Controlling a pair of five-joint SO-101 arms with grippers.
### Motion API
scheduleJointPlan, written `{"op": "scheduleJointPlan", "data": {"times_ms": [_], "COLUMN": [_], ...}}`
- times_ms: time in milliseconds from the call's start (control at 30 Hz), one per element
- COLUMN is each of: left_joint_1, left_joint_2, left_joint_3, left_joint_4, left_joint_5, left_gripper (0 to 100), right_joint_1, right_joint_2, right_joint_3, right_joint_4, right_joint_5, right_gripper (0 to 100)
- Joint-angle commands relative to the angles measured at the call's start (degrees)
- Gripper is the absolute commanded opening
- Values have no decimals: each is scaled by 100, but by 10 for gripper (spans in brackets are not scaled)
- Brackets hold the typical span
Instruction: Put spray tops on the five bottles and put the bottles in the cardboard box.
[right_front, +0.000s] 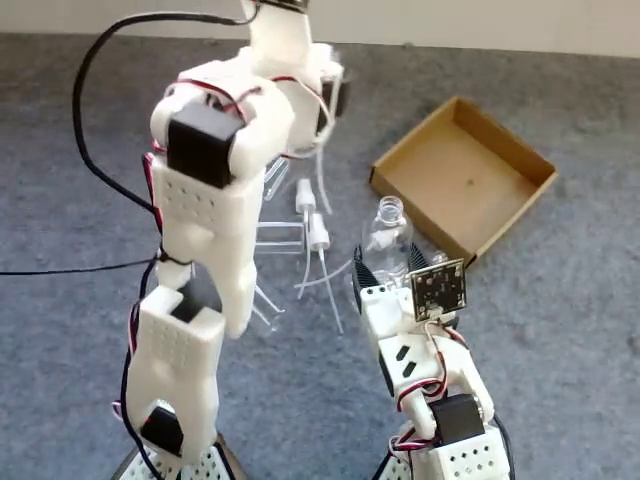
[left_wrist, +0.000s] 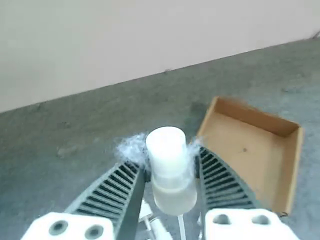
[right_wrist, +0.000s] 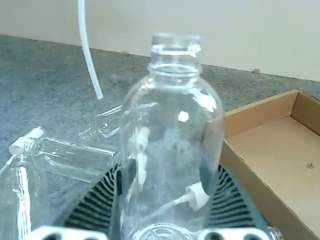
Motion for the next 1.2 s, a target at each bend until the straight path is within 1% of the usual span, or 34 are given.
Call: {"op": "scheduleJointPlan", "data": {"times_ms": [0, 267, 400, 600, 800, 900, 1100, 1167], "left_joint_1": [330, 330, 312, 330, 330, 330, 356, 523], "left_joint_2": [-655, -1446, -2097, -3301, -3802, -3802, -3802, -3811], "left_joint_3": [-233, -92, 787, 2149, 3108, 3459, 4391, 4760], "left_joint_4": [44, 53, 53, 26, -9, -492, -2022, -2497], "left_joint_5": [53, 18, -580, -589, -598, -598, -589, -589], "left_gripper": [52, 52, 52, 53, 53, 53, 53, 53], "right_joint_1": [31, 31, 31, 31, 31, 31, 31, 31], "right_joint_2": [-75, -75, -75, -75, -75, -75, -75, -75], "right_joint_3": [629, 629, 629, 629, 629, 629, 629, 629], "right_joint_4": [-198, -198, -189, -180, -180, -189, -207, -321], "right_joint_5": [-53, -53, -53, -53, -53, -26, -9, -18], "right_gripper": [78, 78, 78, 78, 78, 78, 78, 78]}}
